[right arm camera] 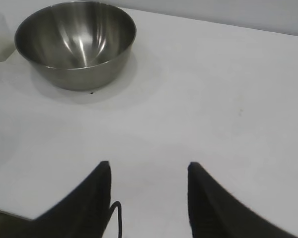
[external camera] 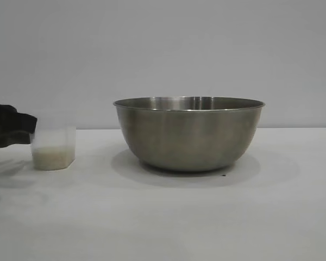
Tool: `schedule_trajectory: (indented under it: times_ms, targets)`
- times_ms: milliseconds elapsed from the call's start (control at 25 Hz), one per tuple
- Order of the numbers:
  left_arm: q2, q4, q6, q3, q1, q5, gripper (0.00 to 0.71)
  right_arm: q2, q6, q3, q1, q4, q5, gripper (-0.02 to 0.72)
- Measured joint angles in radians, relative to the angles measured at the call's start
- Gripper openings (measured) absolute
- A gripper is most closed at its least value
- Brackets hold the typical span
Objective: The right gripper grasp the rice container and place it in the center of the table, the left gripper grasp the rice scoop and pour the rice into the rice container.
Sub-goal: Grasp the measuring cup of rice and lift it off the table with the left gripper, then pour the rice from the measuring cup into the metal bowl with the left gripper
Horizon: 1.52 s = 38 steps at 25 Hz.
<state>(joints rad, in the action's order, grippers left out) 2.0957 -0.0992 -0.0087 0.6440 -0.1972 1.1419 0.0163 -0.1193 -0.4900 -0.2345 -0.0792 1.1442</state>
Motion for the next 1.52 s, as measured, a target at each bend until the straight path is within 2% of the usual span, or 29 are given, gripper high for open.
schedule_trajectory:
  times_ms: [160, 400, 440, 640, 840, 1040, 1280, 1520]
  targets:
    - [-0.010, -0.103, 0.042, 0.064, 0.000, -0.010, 0.000, 0.000, 0.000, 0.000, 0.000, 0.000, 0.000, 0.343]
    - [-0.119, -0.190, 0.092, 0.159, 0.000, -0.012, 0.000, 0.000, 0.000, 0.000, 0.000, 0.000, 0.000, 0.343]
    - [-0.136, -0.222, 0.109, 0.173, 0.000, -0.012, 0.000, 0.000, 0.000, 0.000, 0.000, 0.000, 0.000, 0.301]
    - [-0.181, -0.432, 0.174, 0.259, 0.000, -0.015, 0.000, 0.000, 0.000, 0.000, 0.000, 0.000, 0.000, 0.296]
    - [-0.184, -0.533, 0.317, 0.332, -0.045, -0.124, 0.000, 0.000, 0.000, 0.000, 0.000, 0.000, 0.000, 0.296]
    - [-0.184, -0.624, 0.553, 0.385, -0.129, -0.282, 0.000, 0.000, 0.000, 0.000, 0.000, 0.000, 0.000, 0.296]
    - [-0.184, -0.630, 0.969, 0.386, -0.205, -0.358, 0.000, 0.000, 0.000, 0.000, 0.000, 0.000, 0.000, 0.296]
    - [-0.184, -0.656, 1.388, 0.387, -0.248, -0.386, 0.000, 0.000, 0.000, 0.000, 0.000, 0.000, 0.000, 0.296]
